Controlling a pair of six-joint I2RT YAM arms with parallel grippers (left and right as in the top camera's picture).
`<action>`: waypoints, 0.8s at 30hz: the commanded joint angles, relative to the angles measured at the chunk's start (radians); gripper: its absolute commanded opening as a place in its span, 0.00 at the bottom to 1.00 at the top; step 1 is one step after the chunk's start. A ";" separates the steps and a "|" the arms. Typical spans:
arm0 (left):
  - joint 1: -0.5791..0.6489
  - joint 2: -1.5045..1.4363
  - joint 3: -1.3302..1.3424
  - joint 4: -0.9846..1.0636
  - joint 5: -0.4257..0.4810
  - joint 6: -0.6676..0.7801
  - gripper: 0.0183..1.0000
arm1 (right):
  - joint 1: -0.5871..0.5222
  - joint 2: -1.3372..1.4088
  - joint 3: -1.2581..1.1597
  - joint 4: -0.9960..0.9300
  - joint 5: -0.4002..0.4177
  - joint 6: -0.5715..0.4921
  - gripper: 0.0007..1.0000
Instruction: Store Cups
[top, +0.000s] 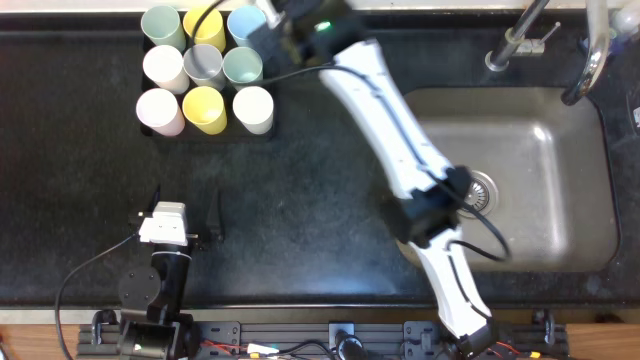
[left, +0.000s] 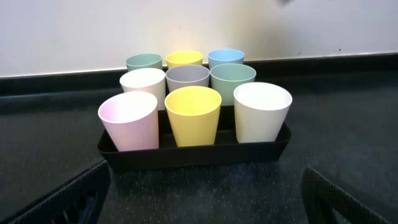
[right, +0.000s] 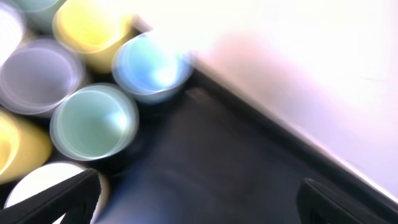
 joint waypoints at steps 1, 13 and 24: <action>0.000 -0.010 -0.001 -0.003 0.010 0.011 1.00 | -0.116 -0.213 0.053 -0.129 0.173 0.220 1.00; 0.000 -0.010 -0.001 -0.003 0.010 0.011 1.00 | -0.340 -0.824 -0.712 -0.269 0.180 0.358 1.00; 0.000 -0.010 -0.001 -0.003 0.010 0.011 1.00 | -0.384 -1.620 -1.928 0.727 0.158 0.357 1.00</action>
